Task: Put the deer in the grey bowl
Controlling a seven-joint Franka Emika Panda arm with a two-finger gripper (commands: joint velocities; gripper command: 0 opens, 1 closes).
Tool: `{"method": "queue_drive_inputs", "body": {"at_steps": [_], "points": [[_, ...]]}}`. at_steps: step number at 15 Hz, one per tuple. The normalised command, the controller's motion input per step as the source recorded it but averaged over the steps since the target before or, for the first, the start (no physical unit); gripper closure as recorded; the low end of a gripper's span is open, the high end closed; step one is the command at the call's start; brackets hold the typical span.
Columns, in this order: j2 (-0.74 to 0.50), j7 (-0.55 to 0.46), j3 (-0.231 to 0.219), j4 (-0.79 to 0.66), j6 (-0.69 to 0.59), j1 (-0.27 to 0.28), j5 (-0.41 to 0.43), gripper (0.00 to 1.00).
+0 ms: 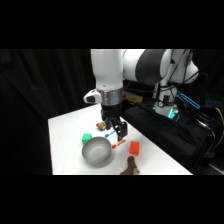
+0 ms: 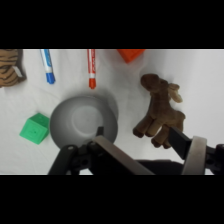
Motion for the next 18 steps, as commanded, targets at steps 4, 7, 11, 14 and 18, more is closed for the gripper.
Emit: {"method": "queue_drive_inputs", "body": {"at_steps": [4, 7, 11, 14, 18], "points": [[0.43, 0.15, 0.019, 0.52, -0.03, 0.127, -0.171, 0.0], [0.32, 0.12, 0.013, 0.31, 0.02, 0.112, -0.114, 0.0], [0.17, 0.19, 0.016, 0.05, 0.16, 0.15, -0.131, 0.0], [0.16, 0.16, -0.021, 0.0, 0.22, 0.106, -0.147, 0.0], [0.17, 0.1, -0.08, -0.05, 0.27, 0.052, -0.155, 0.0]]}}
